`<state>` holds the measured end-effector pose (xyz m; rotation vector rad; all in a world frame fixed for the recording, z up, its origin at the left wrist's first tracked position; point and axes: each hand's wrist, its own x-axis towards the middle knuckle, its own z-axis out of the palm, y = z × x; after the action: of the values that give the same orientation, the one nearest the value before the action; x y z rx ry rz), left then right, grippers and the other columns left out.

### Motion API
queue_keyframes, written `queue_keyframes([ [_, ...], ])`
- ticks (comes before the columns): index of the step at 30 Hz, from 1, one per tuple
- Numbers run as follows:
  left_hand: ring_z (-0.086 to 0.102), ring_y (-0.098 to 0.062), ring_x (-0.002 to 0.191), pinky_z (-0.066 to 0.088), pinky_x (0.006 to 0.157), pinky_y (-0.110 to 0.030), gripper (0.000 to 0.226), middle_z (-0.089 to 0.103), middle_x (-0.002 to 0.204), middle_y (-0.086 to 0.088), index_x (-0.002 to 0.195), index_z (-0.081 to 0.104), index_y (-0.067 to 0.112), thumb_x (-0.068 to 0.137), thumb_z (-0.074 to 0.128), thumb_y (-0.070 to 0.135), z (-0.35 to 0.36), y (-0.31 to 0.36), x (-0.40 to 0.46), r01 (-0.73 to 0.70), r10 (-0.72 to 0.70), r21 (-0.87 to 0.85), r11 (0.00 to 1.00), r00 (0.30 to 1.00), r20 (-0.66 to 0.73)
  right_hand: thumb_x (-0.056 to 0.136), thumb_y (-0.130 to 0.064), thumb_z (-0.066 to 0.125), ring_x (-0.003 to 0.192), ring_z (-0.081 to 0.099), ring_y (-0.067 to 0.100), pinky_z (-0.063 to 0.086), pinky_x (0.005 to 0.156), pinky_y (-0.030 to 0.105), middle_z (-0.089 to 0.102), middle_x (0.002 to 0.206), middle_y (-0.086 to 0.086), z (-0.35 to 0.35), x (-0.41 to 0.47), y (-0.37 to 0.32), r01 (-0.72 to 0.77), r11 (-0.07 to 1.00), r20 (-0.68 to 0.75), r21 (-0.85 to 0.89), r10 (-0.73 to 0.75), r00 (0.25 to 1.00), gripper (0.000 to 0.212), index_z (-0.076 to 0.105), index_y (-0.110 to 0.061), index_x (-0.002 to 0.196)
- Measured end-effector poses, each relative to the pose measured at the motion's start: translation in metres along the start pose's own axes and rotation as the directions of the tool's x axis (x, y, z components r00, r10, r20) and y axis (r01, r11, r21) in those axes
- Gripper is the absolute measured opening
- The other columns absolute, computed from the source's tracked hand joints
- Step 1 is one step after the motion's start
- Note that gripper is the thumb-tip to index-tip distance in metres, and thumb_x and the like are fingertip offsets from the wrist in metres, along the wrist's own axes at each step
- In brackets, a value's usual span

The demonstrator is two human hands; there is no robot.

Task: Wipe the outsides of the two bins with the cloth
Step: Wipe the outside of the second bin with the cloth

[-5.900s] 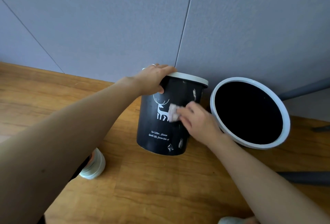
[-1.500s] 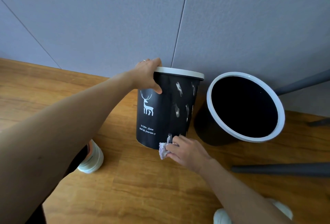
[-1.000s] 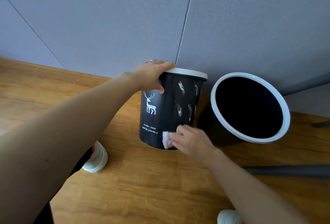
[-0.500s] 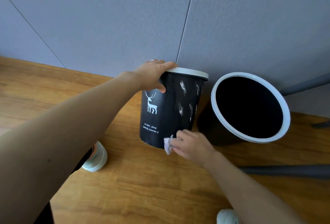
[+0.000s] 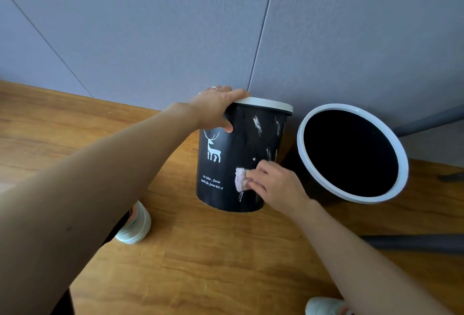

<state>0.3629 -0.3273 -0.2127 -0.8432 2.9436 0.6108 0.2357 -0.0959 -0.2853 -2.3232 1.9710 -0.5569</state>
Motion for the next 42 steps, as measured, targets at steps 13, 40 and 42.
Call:
queue_keyframes([
  [13,0.044,-0.028,0.114,0.04,0.097,-0.048,0.086,0.052,0.116,-0.004,0.139,0.035,0.032,0.068,0.084,0.027,-0.003,0.004,-0.001,0.005,-0.005,0.008,1.0,1.0,0.012,0.085,-0.028,0.071,0.08,0.055,0.013,0.051,0.067,0.034,0.058,0.093,-0.003,-0.002,0.024,-0.004,-0.252,0.941,-0.085,0.226,0.276,0.957,0.023,0.064,-0.017,0.104],
  [40,0.045,-0.03,0.112,0.039,0.098,-0.047,0.086,0.052,0.115,-0.006,0.141,0.035,0.029,0.069,0.084,0.029,-0.003,0.007,0.001,-0.013,0.013,0.079,0.997,1.0,0.007,0.088,-0.014,0.067,0.08,0.057,0.034,0.048,0.065,0.041,0.061,0.083,0.015,-0.051,0.08,0.016,-0.292,0.954,-0.326,0.067,0.297,0.897,0.014,0.075,-0.006,0.097],
  [42,0.046,-0.029,0.112,0.037,0.099,-0.045,0.084,0.053,0.116,-0.006,0.14,0.036,0.029,0.07,0.083,0.029,-0.003,0.008,0.001,-0.017,0.017,0.092,0.996,1.0,-0.001,0.087,-0.011,0.068,0.081,0.059,0.035,0.049,0.065,0.039,0.062,0.086,0.015,-0.051,0.071,0.024,-0.318,0.946,-0.342,0.067,0.321,0.883,0.015,0.075,-0.005,0.099],
])
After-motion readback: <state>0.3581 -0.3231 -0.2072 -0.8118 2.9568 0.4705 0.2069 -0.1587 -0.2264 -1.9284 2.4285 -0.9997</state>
